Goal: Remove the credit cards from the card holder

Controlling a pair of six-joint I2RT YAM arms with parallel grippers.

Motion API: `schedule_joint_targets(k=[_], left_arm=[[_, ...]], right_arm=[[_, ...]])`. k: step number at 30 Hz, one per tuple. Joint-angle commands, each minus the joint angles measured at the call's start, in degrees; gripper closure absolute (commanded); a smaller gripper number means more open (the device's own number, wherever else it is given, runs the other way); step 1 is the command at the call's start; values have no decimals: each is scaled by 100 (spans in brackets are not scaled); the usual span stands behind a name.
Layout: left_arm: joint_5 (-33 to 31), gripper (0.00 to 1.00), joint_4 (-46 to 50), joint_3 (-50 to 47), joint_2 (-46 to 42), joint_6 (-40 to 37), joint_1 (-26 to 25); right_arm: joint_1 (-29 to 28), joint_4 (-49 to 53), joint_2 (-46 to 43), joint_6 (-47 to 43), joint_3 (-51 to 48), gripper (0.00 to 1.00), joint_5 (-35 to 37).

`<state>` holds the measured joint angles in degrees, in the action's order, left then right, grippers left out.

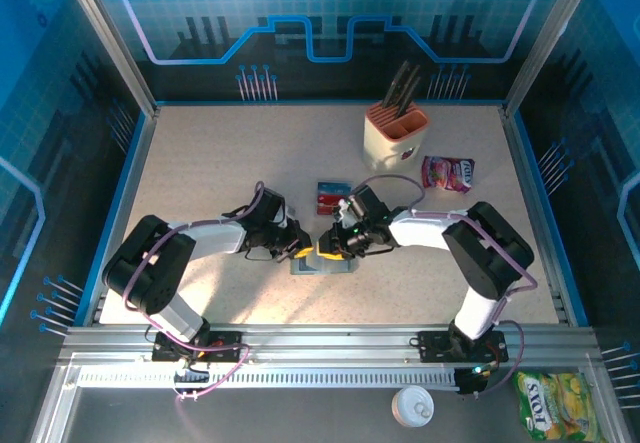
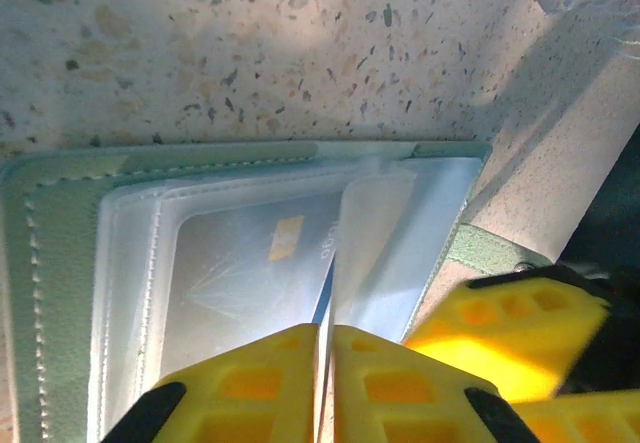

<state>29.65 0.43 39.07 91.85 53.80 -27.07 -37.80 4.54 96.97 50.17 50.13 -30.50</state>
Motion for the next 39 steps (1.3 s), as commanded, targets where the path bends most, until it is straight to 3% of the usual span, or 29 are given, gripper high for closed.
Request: schedule_joint_targets(k=[1,12,22,39], left_arm=[[134,85,298,218,-173,-139,-35],[269,79,703,743,-141,-247,-311],[383,88,677,1191,441,-247,-629],[697,88,380,1871,1388,-197,-909]], right_arm=[[112,629,-314,-271,313,70,210],[417,1058,-615,-500,314,70,396],[583,1196,-904,-548,192,71,483],[678,1338,-1233,-544,-108,71,611]])
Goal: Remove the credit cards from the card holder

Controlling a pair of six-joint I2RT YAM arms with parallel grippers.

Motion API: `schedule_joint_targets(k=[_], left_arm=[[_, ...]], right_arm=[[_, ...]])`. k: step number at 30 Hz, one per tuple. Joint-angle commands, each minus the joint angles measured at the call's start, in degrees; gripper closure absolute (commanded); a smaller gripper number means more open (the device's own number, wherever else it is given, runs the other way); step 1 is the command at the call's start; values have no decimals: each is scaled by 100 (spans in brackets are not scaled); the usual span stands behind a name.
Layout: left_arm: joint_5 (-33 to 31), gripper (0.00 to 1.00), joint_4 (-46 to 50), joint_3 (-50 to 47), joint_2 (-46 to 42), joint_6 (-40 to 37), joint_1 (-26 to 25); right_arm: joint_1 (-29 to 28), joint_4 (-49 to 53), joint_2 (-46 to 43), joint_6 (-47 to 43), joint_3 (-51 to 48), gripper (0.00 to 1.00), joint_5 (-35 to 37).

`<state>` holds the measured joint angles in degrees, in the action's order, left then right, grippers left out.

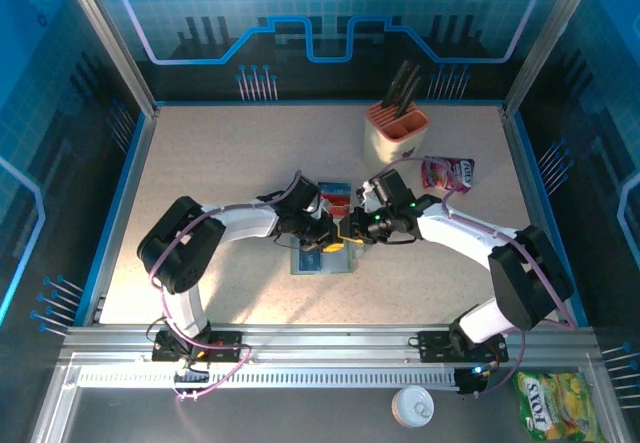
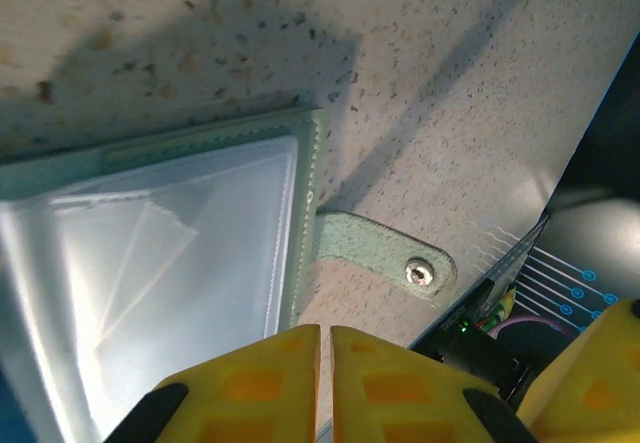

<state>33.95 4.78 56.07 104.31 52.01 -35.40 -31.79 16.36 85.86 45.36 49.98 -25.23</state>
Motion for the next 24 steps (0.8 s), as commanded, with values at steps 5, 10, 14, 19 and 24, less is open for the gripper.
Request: schedule_joint_targets(k=[5,10,14,19,24], left_arm=[[253,86,-85,202,166,-15,-110],[74,86,103,148,-24,-142,-73],[-9,86,99,-27,-229,-133,66],[-88,87,99,-391,-611,-135,331],[-107,87,177,-757,-1014,-194,604]], right_arm=[[81,157,-126,-42,-120,71,71],[62,79,-79,16,-139,71,45],[27,-22,-5,76,-122,71,19],[-68,-97,159,132,-28,71,6],[-233,-188,421,189,91,71,-12]])
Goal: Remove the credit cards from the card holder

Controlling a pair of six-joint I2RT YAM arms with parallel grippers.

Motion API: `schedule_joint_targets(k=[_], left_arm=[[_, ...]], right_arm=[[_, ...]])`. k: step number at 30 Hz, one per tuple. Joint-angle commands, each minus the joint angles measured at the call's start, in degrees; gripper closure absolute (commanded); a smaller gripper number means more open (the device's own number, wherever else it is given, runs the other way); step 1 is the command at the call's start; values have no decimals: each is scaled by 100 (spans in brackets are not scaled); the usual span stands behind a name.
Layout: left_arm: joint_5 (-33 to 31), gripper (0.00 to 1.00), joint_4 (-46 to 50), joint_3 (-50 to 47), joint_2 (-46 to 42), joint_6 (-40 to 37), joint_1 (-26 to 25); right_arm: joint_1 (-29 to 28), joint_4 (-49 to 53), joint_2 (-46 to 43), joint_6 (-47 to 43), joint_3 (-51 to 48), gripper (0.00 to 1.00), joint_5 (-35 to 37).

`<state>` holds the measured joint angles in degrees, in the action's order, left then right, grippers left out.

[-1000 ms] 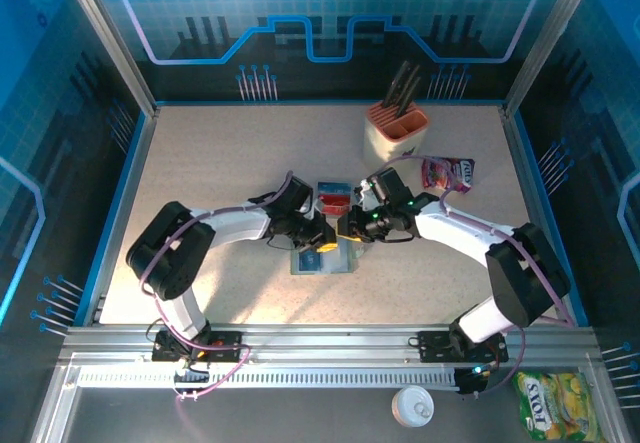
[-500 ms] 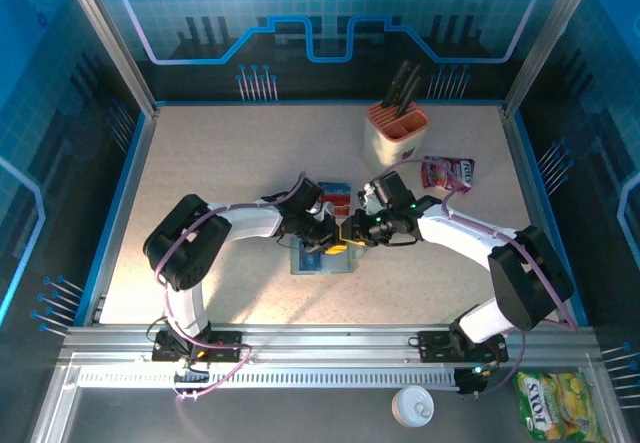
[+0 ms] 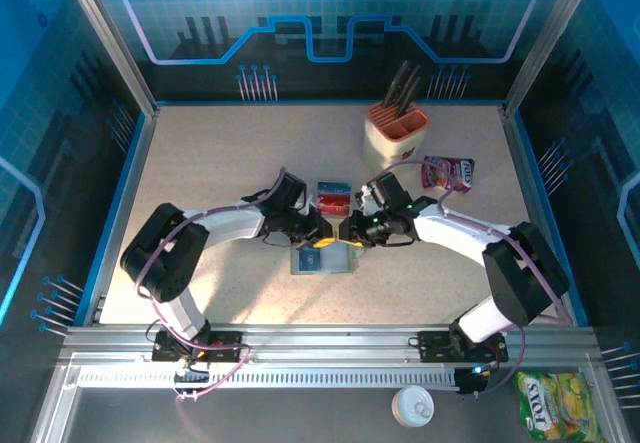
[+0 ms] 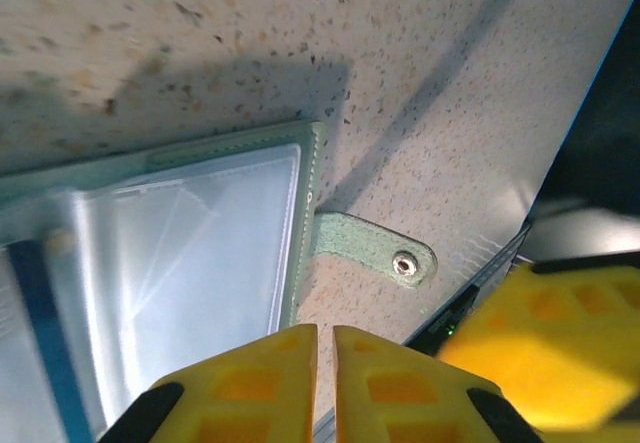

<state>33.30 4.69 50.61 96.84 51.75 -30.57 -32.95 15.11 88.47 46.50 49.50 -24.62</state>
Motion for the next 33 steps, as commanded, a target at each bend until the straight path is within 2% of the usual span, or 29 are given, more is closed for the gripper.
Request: schedule_joint_targets(k=[1,11,18,33], left_arm=[[-50,87,219,-288,-353,-190,183],[-64,88,463,-861,-923,-341,606],[-208,91,470,-1130,-1002,-376,665],[-571,98,667,-1370,-928,-604,689]], right_arm=[[-162,-98,232,90,247,71,-78],[-576,-501,1020,305,607,71,-201],[-717,-753,1416,414,657,71,-351],[-800,-957,1699,486,700,72,-491]])
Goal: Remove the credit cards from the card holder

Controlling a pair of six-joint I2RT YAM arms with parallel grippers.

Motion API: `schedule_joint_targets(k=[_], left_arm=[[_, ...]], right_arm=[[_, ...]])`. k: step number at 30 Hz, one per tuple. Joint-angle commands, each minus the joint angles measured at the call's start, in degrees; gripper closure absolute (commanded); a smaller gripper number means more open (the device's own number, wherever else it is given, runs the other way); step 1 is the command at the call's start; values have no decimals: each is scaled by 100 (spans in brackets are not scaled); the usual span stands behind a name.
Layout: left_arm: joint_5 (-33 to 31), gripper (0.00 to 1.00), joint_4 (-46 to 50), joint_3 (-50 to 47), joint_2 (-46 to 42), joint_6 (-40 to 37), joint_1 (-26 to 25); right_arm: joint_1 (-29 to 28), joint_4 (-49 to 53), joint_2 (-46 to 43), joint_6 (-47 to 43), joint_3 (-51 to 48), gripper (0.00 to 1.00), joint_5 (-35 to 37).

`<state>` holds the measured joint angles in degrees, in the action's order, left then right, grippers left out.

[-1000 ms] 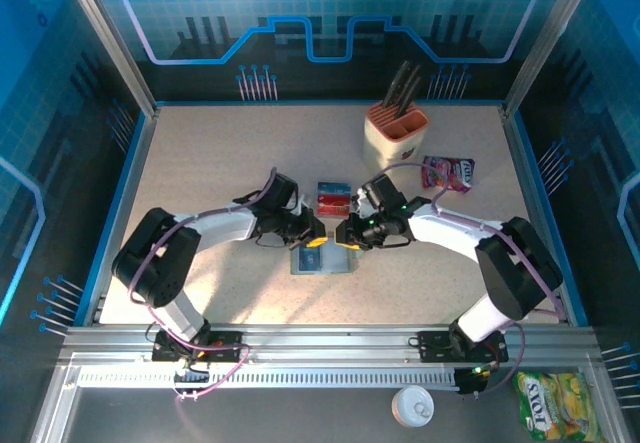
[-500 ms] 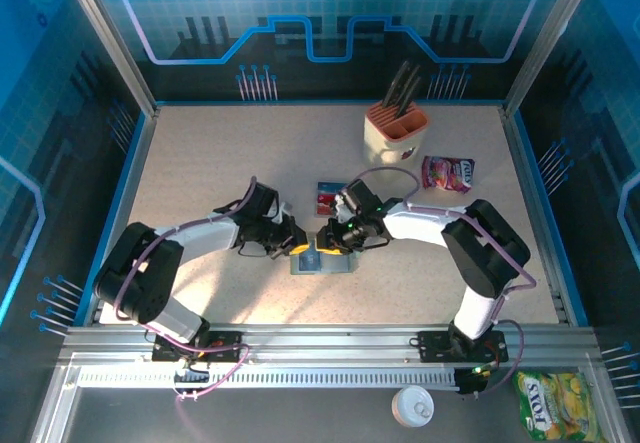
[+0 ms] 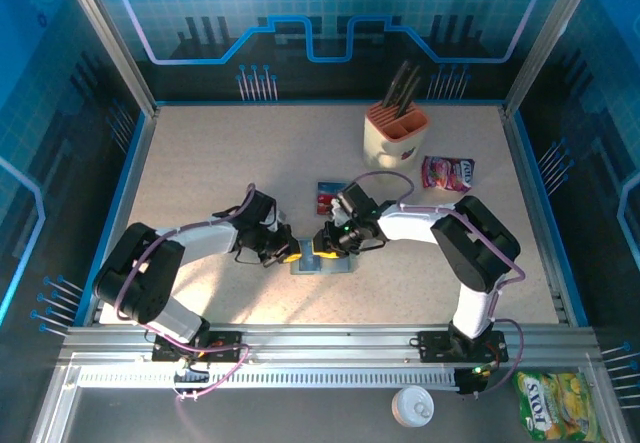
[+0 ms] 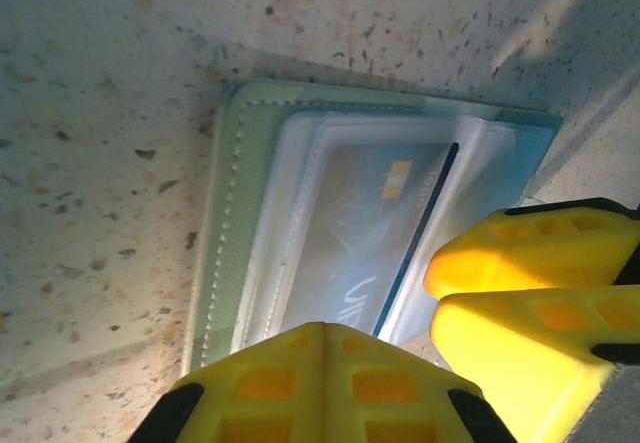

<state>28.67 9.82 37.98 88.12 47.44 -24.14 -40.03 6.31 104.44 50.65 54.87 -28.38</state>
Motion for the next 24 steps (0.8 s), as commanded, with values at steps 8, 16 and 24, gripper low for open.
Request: schedule_joint_targets(k=[8,16,24], left_arm=[[-76,98,83,-150,91,-200,42],[-47,99,37,-185,185,-200,41],[-28,98,11,-194,202,-200,43]], right_arm=[[-113,-34,235,63,169,72,-34],[-136,20,347,8,153,75,0],[-154,-77,402,19,182,77,-106]])
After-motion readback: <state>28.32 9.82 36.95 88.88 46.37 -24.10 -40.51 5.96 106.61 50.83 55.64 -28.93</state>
